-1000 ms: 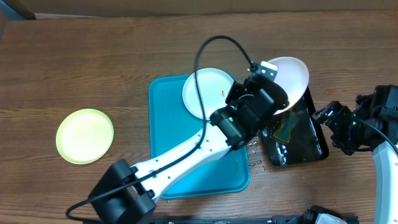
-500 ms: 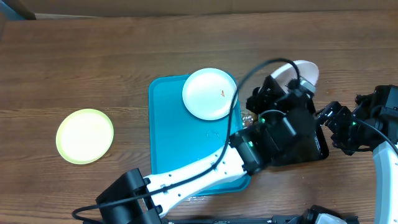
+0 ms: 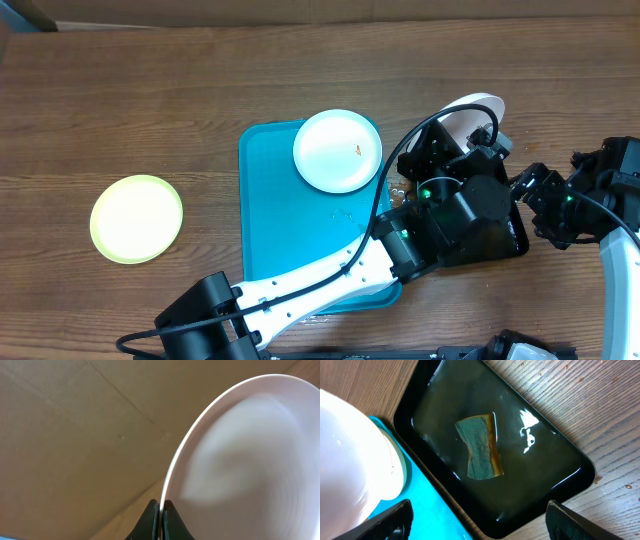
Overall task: Clean dirty plates on tray and stack at the side
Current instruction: 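Lift the pink-white plate with left gripper and tilt over black tray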
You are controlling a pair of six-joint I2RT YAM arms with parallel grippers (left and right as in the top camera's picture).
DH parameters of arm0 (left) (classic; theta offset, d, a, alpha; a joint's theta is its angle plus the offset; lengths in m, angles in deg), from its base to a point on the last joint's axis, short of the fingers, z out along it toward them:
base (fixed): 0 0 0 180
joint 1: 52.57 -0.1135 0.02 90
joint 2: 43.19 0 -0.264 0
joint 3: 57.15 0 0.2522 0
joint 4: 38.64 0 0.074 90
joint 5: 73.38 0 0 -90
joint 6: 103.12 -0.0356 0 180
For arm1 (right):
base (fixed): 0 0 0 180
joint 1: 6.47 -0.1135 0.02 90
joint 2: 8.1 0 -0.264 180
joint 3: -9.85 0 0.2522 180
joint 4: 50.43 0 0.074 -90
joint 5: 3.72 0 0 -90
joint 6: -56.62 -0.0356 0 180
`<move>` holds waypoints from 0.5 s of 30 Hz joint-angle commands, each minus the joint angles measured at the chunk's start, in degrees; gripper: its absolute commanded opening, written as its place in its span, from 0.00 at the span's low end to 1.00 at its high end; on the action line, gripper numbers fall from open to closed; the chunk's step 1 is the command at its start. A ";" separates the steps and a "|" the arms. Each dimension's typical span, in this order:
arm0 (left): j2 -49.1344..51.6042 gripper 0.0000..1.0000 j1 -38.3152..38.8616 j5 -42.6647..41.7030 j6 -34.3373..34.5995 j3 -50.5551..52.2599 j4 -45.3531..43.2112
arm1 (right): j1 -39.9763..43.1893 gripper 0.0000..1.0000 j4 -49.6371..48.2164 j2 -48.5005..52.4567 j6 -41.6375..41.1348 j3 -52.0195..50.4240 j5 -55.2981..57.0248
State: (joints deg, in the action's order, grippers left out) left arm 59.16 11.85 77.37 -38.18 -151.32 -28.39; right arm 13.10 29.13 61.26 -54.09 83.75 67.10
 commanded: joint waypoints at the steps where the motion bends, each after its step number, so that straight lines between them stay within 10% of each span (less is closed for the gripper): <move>1: -0.76 0.04 0.07 1.60 -0.90 -1.27 -0.63 | 0.22 0.86 -0.11 -0.63 0.87 0.90 -0.20; 9: -0.76 0.04 0.11 1.73 -0.63 -1.27 -0.61 | 0.22 0.86 -0.09 -0.63 0.94 0.90 -0.20; 15: -0.76 0.04 -1.55 1.92 16.44 -1.25 14.64 | 0.22 0.86 -0.07 -0.63 1.05 0.90 -0.22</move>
State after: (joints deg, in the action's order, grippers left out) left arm 59.14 11.78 78.61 -32.74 -151.82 -18.20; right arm 13.10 29.11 61.26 -53.81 83.75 67.10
